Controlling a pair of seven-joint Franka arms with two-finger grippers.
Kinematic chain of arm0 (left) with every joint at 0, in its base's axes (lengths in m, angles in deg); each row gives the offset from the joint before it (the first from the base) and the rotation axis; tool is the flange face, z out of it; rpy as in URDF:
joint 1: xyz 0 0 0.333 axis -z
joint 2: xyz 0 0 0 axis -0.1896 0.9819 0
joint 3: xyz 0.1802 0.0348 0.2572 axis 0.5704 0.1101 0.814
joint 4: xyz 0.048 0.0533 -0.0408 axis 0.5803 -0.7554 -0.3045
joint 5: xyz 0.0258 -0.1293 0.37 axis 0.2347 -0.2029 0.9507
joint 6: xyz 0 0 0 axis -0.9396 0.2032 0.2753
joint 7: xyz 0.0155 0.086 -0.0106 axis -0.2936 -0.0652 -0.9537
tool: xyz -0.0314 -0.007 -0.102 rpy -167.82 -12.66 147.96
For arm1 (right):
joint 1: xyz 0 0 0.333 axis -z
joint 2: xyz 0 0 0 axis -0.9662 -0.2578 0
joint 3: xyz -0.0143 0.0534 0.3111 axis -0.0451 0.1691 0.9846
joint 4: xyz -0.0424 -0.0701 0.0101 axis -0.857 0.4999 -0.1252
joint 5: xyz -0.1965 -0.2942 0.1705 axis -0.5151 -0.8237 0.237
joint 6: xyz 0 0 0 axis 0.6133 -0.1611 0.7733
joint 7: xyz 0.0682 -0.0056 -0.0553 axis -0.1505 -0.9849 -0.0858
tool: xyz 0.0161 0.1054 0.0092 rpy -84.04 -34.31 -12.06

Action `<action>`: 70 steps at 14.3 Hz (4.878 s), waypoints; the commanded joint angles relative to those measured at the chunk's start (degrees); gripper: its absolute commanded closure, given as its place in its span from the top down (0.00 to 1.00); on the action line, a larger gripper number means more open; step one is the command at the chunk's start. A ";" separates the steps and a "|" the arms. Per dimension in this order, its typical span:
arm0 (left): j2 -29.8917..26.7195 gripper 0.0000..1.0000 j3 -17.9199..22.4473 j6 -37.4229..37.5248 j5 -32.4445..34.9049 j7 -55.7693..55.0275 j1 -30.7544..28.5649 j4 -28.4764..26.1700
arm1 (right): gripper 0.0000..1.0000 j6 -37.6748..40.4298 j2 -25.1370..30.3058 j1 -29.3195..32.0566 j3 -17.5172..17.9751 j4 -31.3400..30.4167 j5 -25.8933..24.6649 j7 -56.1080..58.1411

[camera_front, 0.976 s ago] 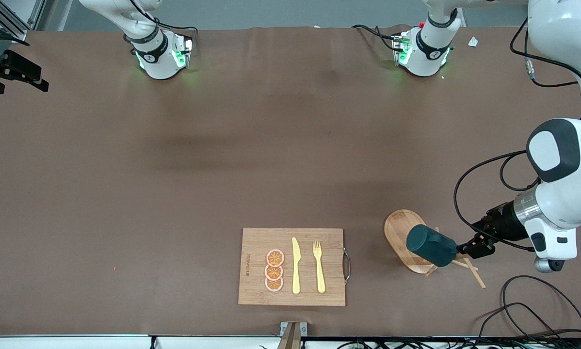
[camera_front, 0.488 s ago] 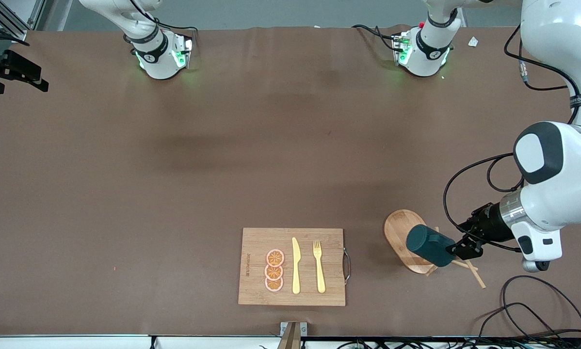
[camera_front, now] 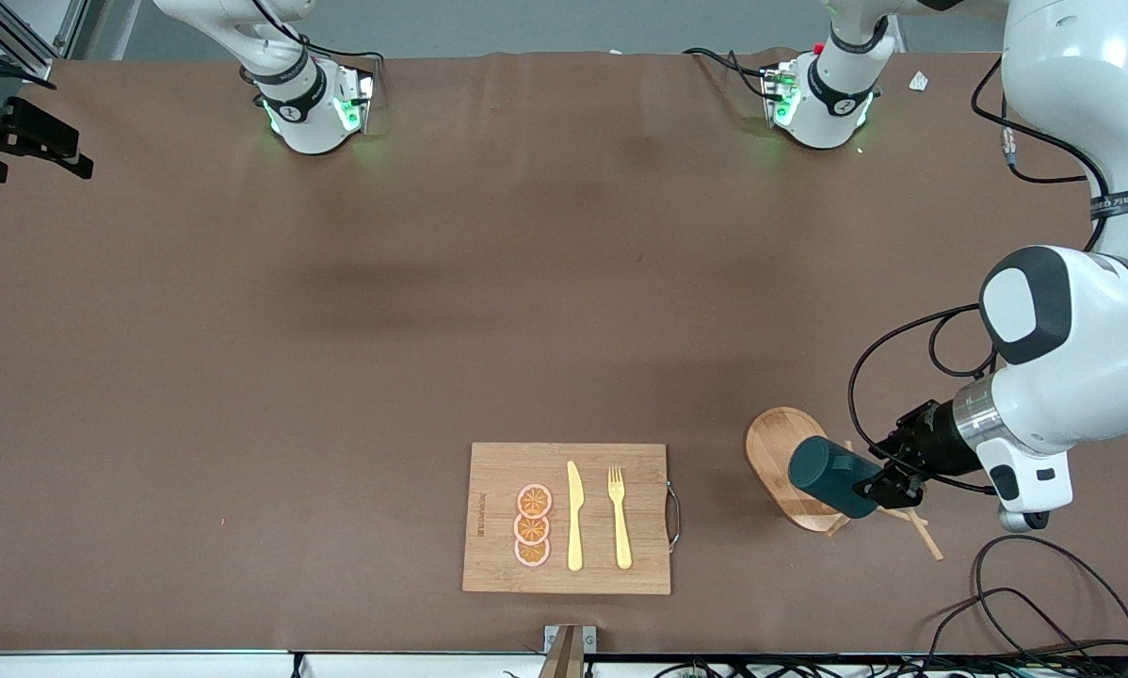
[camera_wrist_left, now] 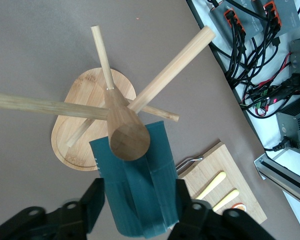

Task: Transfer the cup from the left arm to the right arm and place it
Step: 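Close the left gripper on the teal mug's body, then lift the teal mug off the stand with the left gripper, then carry the mug to mid-table while the right gripper approaches it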

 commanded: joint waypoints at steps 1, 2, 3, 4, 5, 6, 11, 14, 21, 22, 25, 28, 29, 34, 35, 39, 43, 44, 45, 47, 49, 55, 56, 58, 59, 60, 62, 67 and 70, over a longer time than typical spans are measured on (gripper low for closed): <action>0.98 0.59 -0.02 -0.14 -0.73 -0.67 0.09 1.59 | 1.00 -0.30 0.92 0.19 0.04 -0.41 -0.37 0.48; 1.33 0.56 -0.02 -0.14 -0.73 -0.67 0.09 1.59 | 1.00 -0.39 0.92 0.10 0.04 -0.41 -0.37 0.48; 1.59 0.53 -0.11 -0.31 -0.73 -0.67 0.09 1.59 | 1.00 -0.48 0.92 0.01 0.04 -0.41 -0.28 0.48; 1.60 0.50 -0.37 -0.75 -0.73 -0.67 0.09 1.59 | 1.00 -0.57 0.92 0.01 0.04 -0.41 -0.37 0.48; 1.60 0.46 -0.64 -0.75 -0.73 -0.67 0.09 1.59 | 1.00 -0.57 0.92 0.01 0.04 -0.41 -0.28 0.48; 1.60 0.42 -0.64 -0.75 -0.73 -0.67 0.00 1.59 | 1.00 -0.74 0.92 0.01 0.04 -0.41 -0.28 0.48; 1.60 0.23 -0.64 -0.84 -2.31 -0.67 -0.09 1.59 | 1.00 -1.97 0.75 0.10 0.04 -0.41 -0.28 0.48; 1.60 0.17 -0.73 -0.93 -2.31 -0.67 -0.09 1.59 | 1.00 -2.50 0.75 0.18 0.04 -0.41 -0.28 0.39; 0.72 0.10 -2.56 -0.84 -4.78 -2.86 0.00 1.59 | 1.00 -2.32 -0.04 0.10 0.04 1.17 -0.54 -0.05; 0.19 0.10 -3.18 -0.84 -4.78 -3.65 0.00 1.59 | 1.00 -2.41 -0.22 0.10 0.04 1.17 -0.72 -0.14; -1.56 0.10 -4.68 -0.14 -4.69 -4.36 0.09 1.51 | 1.00 -2.41 -2.23 0.71 -0.13 1.26 -0.80 0.12; -2.71 0.09 -6.69 0.74 -4.43 -4.71 0.17 1.42 | 1.00 -2.85 -3.99 3.87 -0.39 1.26 -0.37 0.39; -2.97 0.09 -7.66 0.83 -4.08 -5.84 0.70 1.42 | 1.00 -2.94 -4.17 4.05 -0.39 1.17 -0.37 0.39; -2.98 0.09 -7.41 -0.04 6.97 -12.43 10.87 1.50 | 1.00 -4.96 -6.01 3.96 -0.39 1.26 -0.37 0.39; -2.80 0.09 -6.97 -0.92 9.79 -13.75 13.59 1.50 | 1.00 -5.14 -6.37 3.96 -0.39 1.26 -0.63 0.48; 0.09 0.09 -6.70 -4.79 22.08 -18.76 22.65 1.50 | 1.00 -6.63 -12.59 4.31 -0.39 1.26 -1.25 0.56; 3.34 0.09 -6.70 -7.15 37.99 -24.47 30.65 1.42 | 1.00 -8.65 -14.28 4.58 -0.39 1.08 -0.72 0.56; 4.83 0.09 -6.53 -9.08 41.68 -25.79 32.76 1.42 | 1.00 -8.83 -14.28 4.41 -0.39 1.08 -0.72 0.56; 6.24 0.08 -5.57 -9.62 46.94 -27.11 35.13 1.50 | 1.00 -8.74 -14.19 4.40 -0.39 1.00 -0.63 0.39; 8.62 0.08 -1.81 -9.63 55.74 -28.69 41.80 1.59 | 1.00 -8.74 -14.19 4.32 -0.39 0.91 -0.54 0.30; 10.90 0.08 4.16 -10.33 59.80 -31.68 48.82 1.68 | 1.00 -8.74 -14.19 4.14 -0.39 0.91 -0.54 0.04; 17.93 0.08 14.22 -11.30 79.29 -49.66 63.80 1.59 | 1.00 -8.74 -14.11 4.05 -0.31 0.82 -0.45 -0.23; 18.90 0.08 14.30 -11.30 82.29 -53.71 64.94 1.59 | 1.00 -8.65 -14.11 3.97 -0.31 0.73 -0.37 -0.23; 20.13 0.09 14.04 -11.21 89.15 -59.00 66.27 1.33 | 1.00 -8.74 -14.11 4.05 -0.31 0.73 -0.37 -0.23; 20.40 0.09 13.60 -11.30 89.87 -60.68 67.14 1.33 | 1.00 -8.65 -14.11 3.97 -0.31 0.64 -0.37 -0.31; 21.45 0.09 13.51 -11.21 90.06 -61.57 68.19 1.24 | 1.00 -8.65 -14.11 3.96 -0.31 0.64 -0.37 -0.31; 23.56 0.09 13.86 -10.25 90.93 -65.86 70.22 1.24 | 1.00 -8.74 -14.11 3.96 -0.31 0.64 -0.37 -0.31; 28.40 0.09 13.69 -3.06 98.57 -73.86 73.29 1.24 | 1.00 -8.74 -14.11 3.88 -0.22 0.73 -0.28 -0.31; 29.28 0.09 13.51 -0.59 99.11 -78.44 75.49 0.98 | 1.00 -8.74 -14.11 3.79 -0.04 0.64 -0.10 -1.88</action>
